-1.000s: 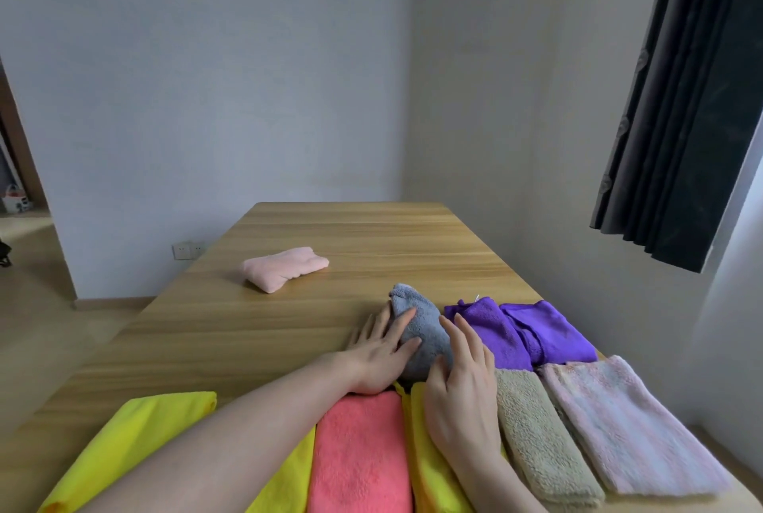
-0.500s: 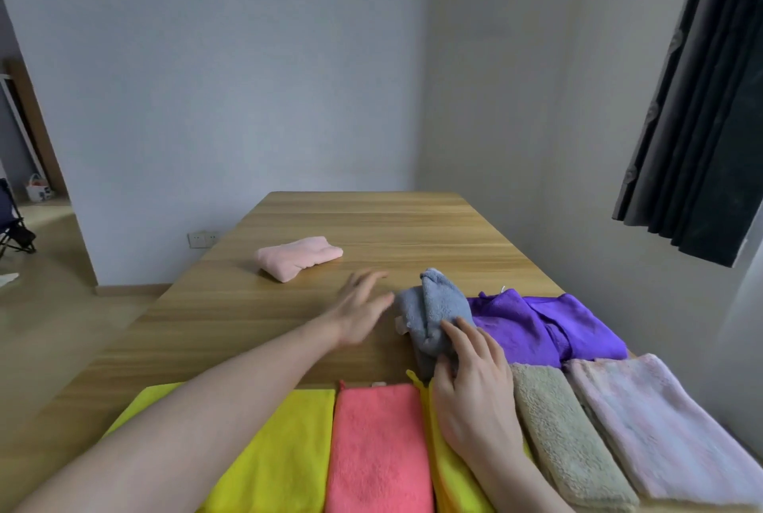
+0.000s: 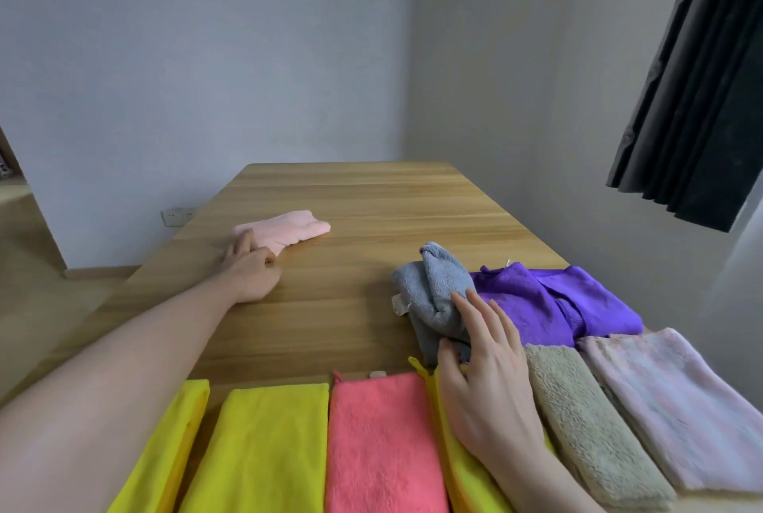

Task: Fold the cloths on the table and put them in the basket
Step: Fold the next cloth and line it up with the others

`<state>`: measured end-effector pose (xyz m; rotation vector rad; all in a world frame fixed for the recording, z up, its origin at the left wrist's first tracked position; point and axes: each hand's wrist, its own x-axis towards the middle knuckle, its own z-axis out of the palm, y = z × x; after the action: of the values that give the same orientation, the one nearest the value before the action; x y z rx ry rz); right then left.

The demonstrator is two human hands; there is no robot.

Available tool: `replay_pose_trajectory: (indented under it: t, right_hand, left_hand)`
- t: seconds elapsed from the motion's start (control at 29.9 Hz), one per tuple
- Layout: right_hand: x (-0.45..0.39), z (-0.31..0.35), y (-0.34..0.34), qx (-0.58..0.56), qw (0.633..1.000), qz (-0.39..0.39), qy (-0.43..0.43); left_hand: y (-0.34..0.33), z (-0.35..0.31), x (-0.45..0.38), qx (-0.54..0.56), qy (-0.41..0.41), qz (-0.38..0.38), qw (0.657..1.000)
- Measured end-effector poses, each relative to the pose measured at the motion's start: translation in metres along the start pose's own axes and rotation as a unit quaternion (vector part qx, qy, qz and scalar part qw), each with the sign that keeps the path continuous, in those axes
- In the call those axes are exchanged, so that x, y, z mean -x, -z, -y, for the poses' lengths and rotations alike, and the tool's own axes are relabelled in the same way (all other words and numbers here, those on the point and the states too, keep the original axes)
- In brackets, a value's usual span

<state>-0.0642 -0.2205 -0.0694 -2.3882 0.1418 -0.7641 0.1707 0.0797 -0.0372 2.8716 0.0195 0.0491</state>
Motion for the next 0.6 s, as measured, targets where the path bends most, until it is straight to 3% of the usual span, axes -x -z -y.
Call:
replay_pose_trajectory:
  t: [0.2,0.37,0.6]
  right_hand:
    - [0.000,-0.002,-0.001,0.008,1.000,-0.001,-0.004]
    - [-0.002,-0.008,-0.003,0.002,1.000,-0.002,-0.003]
    - [-0.002,0.004,0.004,-0.078,0.997,-0.022,-0.017]
  left_hand:
    - [-0.005,-0.005,-0.007,-0.006,-0.006,-0.050,0.999]
    - [0.002,-0.012,0.006,-0.007,-0.027,-0.172,0.985]
    - [0.053,-0.025,0.042,0.107,-0.058,-0.268,0.956]
